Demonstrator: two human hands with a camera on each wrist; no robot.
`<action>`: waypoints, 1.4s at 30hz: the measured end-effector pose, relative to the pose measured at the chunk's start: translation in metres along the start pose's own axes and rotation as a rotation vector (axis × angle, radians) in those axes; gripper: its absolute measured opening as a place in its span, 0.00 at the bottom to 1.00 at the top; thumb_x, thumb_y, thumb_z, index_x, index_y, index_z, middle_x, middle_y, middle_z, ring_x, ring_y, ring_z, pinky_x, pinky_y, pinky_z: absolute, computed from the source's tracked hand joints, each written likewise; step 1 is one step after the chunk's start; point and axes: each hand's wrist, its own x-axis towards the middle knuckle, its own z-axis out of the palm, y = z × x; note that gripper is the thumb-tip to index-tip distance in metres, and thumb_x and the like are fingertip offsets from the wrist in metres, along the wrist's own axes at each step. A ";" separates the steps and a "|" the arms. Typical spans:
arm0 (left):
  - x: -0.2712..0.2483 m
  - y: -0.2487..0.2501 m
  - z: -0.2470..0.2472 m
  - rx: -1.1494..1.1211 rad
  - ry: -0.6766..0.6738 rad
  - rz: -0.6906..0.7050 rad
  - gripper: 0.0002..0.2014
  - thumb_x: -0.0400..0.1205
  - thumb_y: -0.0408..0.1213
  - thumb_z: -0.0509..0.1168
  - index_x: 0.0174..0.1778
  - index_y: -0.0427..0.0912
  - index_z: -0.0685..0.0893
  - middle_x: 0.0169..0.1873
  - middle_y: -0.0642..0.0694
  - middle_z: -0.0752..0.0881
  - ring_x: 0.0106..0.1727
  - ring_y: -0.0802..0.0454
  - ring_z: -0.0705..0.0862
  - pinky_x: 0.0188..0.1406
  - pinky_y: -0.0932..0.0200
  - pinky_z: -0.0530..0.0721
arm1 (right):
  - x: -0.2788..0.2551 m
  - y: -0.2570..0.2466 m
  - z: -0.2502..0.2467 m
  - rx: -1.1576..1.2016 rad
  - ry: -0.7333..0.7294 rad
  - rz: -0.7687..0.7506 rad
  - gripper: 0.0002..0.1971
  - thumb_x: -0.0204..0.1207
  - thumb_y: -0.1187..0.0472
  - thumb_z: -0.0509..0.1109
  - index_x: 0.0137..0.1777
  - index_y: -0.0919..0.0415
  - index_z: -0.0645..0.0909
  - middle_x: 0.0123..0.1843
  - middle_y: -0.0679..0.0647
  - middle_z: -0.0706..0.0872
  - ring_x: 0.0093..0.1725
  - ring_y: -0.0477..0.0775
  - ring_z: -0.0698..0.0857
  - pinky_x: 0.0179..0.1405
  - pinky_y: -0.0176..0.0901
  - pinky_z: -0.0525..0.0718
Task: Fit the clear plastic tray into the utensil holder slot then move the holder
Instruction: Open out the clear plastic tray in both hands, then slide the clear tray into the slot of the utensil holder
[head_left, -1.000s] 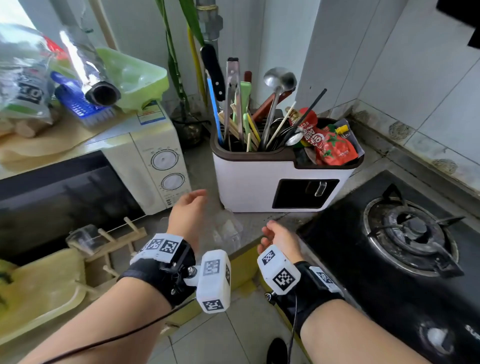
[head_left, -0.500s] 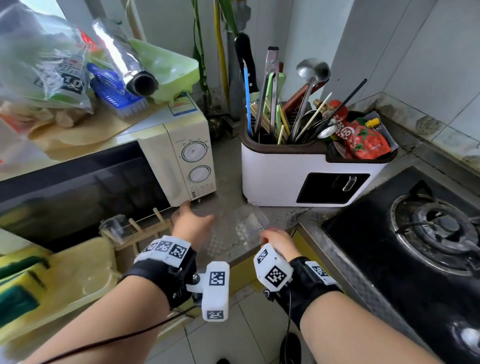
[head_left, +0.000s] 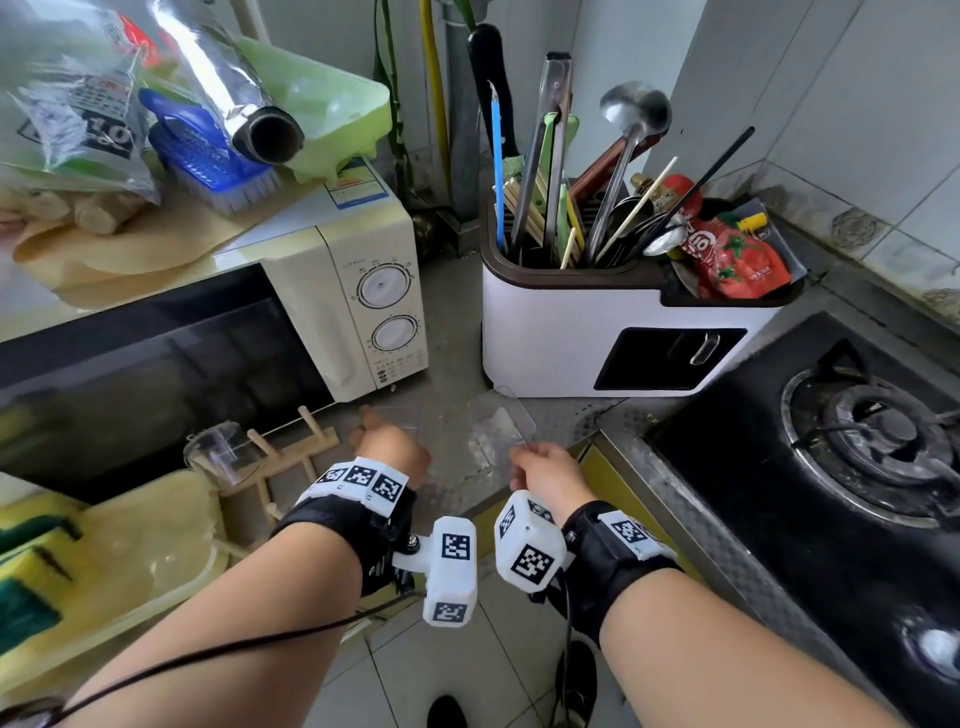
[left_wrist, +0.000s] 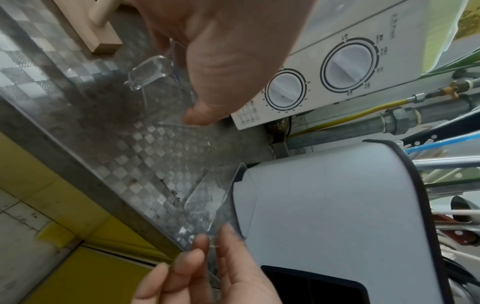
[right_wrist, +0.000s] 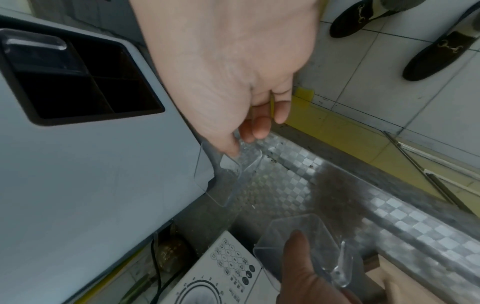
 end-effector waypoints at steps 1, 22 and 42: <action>0.002 -0.001 0.001 0.037 0.003 0.004 0.47 0.77 0.41 0.67 0.84 0.33 0.44 0.74 0.32 0.68 0.70 0.39 0.75 0.61 0.54 0.77 | -0.001 0.001 0.001 0.003 0.014 -0.015 0.07 0.82 0.62 0.65 0.58 0.58 0.76 0.34 0.53 0.79 0.27 0.48 0.76 0.16 0.31 0.77; -0.050 0.054 0.023 -0.326 -0.042 0.261 0.39 0.70 0.45 0.73 0.75 0.38 0.67 0.55 0.44 0.78 0.48 0.46 0.83 0.47 0.54 0.85 | -0.006 -0.022 -0.075 0.293 0.361 -0.161 0.09 0.83 0.59 0.64 0.60 0.58 0.74 0.32 0.51 0.75 0.24 0.49 0.72 0.10 0.29 0.70; -0.078 0.098 0.044 -0.392 -0.195 0.424 0.37 0.74 0.39 0.72 0.78 0.42 0.64 0.69 0.45 0.78 0.51 0.56 0.80 0.31 0.72 0.73 | 0.018 -0.049 -0.104 0.283 0.224 -0.125 0.09 0.80 0.59 0.68 0.58 0.58 0.76 0.32 0.51 0.75 0.26 0.47 0.73 0.22 0.37 0.73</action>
